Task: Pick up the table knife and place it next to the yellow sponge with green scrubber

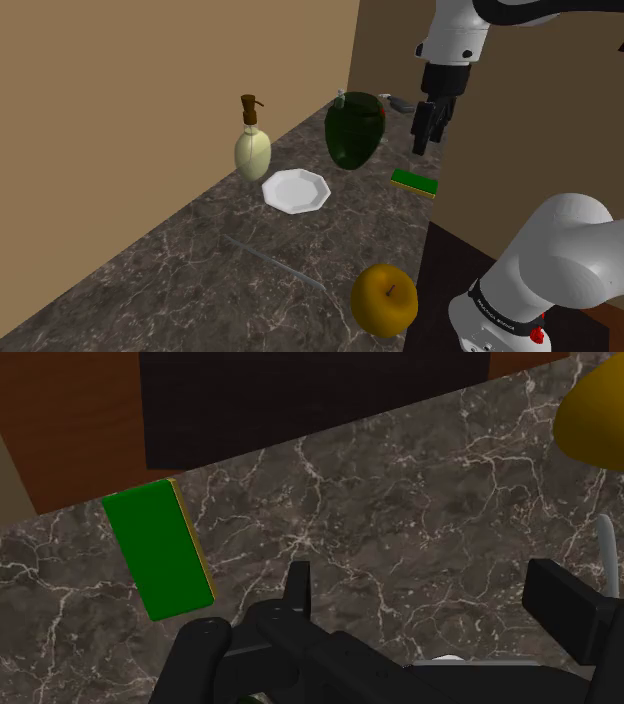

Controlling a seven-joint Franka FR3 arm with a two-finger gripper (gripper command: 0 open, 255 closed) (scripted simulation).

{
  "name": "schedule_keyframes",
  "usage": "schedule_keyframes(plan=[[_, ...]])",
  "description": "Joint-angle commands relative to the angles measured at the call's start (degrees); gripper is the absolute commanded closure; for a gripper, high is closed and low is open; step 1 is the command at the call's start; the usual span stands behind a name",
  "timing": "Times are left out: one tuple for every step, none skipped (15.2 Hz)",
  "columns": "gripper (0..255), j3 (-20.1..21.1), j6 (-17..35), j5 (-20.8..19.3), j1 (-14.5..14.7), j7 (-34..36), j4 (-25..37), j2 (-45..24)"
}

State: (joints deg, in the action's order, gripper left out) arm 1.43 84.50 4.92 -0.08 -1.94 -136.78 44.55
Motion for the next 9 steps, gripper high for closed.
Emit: schedule_keyframes(plan=[[0, 0.0, 0.0, 0.0, 0.0, 0.0, 0.0, 0.0], [0, 1.1, 1.4, 0.7, 0.5, 0.7, -0.5, -0.7], [0, 2.1, 2.9, 1.4, 1.1, 1.3, -1.0, -1.4], [0, 3.2, 4.3, 2.1, 1.6, 1.9, -1.4, -2.2], [0, 4.3, 5.8, 2.7, 2.2, 2.6, -1.7, -3.1], [0, 5.4, 7.3, 3.3, 2.7, 3.2, -2.0, -4.0], [0, 6.5, 8.8, 3.9, 3.2, 3.9, -2.2, -5.0], [0, 7.5, 10.3, 4.4, 3.7, 4.5, -2.4, -6.1], [0, 8.6, 11.7, 4.9, 4.2, 5.1, -2.4, -7.2]])
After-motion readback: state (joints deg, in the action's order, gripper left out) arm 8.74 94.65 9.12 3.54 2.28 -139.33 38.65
